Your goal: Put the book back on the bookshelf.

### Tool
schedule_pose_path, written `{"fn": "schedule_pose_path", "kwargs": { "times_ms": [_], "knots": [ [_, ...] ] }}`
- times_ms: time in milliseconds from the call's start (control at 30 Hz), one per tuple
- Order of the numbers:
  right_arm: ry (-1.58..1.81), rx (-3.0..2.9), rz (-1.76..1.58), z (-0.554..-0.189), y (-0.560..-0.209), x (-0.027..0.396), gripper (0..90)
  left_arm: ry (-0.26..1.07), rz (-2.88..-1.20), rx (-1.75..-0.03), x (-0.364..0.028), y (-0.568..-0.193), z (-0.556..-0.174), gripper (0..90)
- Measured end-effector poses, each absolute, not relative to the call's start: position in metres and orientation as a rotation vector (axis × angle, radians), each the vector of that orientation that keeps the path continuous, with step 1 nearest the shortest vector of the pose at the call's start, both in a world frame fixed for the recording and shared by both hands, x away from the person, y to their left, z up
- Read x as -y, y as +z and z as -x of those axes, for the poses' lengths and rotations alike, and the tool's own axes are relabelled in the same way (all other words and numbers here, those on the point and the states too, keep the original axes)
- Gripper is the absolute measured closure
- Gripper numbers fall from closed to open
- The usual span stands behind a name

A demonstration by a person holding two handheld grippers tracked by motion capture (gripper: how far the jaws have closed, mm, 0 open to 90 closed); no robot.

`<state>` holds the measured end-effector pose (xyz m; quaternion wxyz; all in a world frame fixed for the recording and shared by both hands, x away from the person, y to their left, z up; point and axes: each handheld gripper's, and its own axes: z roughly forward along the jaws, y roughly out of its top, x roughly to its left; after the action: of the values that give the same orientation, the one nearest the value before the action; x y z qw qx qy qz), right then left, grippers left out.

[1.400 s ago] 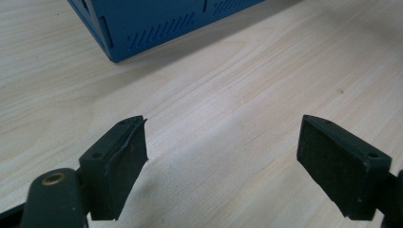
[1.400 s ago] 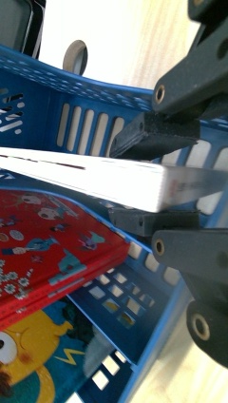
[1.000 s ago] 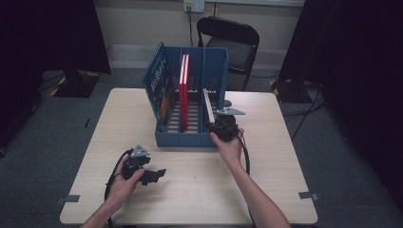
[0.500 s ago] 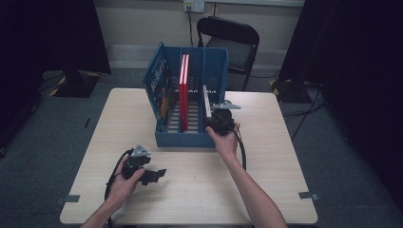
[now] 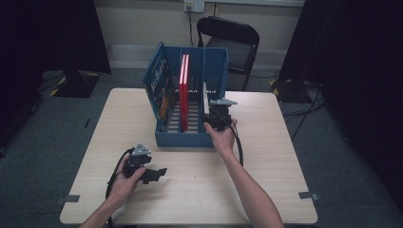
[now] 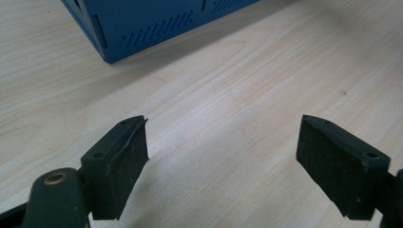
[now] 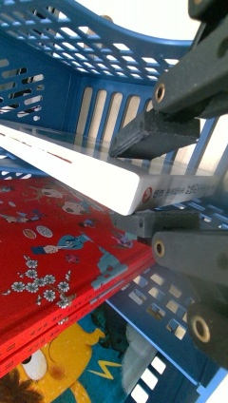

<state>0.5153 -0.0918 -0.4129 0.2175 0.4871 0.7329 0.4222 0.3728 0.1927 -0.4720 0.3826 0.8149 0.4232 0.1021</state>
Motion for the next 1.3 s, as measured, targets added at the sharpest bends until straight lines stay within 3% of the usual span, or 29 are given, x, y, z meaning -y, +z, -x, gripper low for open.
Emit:
{"fn": "schedule_pose_path", "kwargs": {
  "times_ms": [967,1300],
  "knots": [
    [1.127,-2.037,-1.349,-0.528,-0.412,0.084,63.1,0.252,-2.067,-1.079,-0.194,-0.471,-0.371,17.5],
    [1.17,-2.051,-1.329,-0.519,-0.412,0.094,51.2,0.274,-2.068,-1.056,-0.194,-0.469,-0.368,16.9]
  ]
}}
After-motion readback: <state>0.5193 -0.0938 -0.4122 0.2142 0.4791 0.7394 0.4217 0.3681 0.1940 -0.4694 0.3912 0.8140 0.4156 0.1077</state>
